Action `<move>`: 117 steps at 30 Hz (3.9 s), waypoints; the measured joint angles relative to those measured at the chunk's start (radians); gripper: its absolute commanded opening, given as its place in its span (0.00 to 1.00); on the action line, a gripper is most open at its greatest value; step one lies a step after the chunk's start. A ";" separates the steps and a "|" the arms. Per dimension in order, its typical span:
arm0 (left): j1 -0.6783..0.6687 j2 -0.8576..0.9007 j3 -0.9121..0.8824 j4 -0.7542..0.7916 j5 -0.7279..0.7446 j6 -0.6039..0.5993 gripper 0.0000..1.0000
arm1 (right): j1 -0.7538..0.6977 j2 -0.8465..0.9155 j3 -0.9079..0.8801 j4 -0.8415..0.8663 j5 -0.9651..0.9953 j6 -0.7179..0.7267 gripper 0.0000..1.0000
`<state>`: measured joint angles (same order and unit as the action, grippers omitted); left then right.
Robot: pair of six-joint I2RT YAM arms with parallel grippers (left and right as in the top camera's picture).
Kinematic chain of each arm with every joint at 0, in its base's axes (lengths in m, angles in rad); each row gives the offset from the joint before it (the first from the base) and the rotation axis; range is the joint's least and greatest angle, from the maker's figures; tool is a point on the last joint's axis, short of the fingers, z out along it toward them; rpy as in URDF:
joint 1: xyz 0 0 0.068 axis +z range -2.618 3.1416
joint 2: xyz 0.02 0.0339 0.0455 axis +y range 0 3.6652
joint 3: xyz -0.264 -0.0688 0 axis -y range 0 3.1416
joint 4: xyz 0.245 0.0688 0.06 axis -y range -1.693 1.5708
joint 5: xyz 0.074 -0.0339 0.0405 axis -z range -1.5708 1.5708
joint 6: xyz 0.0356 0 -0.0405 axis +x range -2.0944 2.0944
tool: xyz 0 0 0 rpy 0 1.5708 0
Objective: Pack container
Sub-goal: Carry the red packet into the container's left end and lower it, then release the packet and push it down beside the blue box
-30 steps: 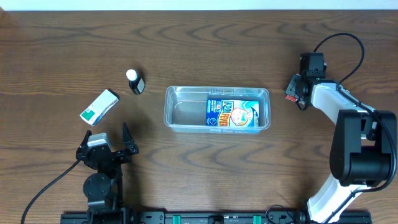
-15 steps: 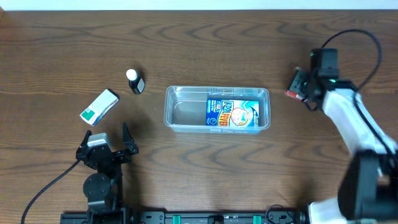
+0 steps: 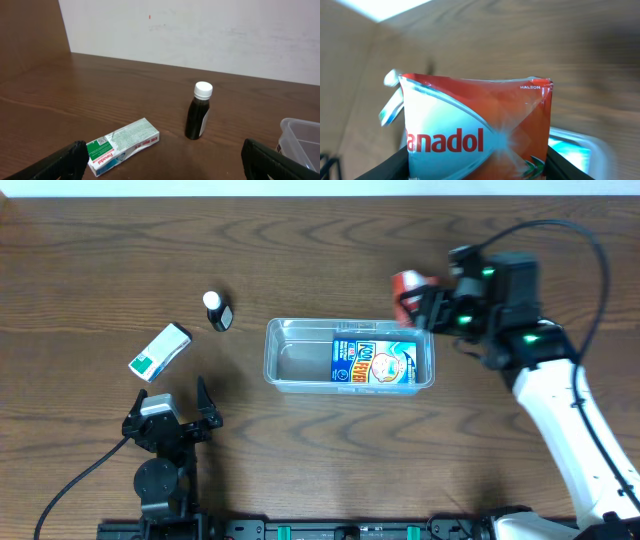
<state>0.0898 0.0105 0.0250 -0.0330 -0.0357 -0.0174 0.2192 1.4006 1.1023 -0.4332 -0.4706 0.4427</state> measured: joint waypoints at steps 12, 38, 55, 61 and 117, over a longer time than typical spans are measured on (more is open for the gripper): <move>0.000 0.000 0.000 0.000 0.000 0.000 0.98 | 0.431 0.143 0.000 0.151 0.125 0.060 0.59; 0.000 0.000 0.000 0.000 0.000 0.000 0.98 | 0.604 0.393 0.000 0.346 0.575 0.278 0.62; 0.000 0.000 0.000 0.000 0.000 0.000 0.98 | 0.618 0.451 0.000 0.397 0.589 0.301 0.67; 0.000 0.000 0.000 0.000 0.000 0.000 0.98 | 0.629 0.454 0.000 0.416 0.595 0.305 0.69; 0.000 0.000 0.000 0.000 0.000 0.000 0.98 | 0.621 0.435 0.000 0.225 0.689 0.366 0.01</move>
<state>0.0898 0.0105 0.0250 -0.0330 -0.0360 -0.0174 0.8406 1.8355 1.1023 -0.2077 0.2180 0.8089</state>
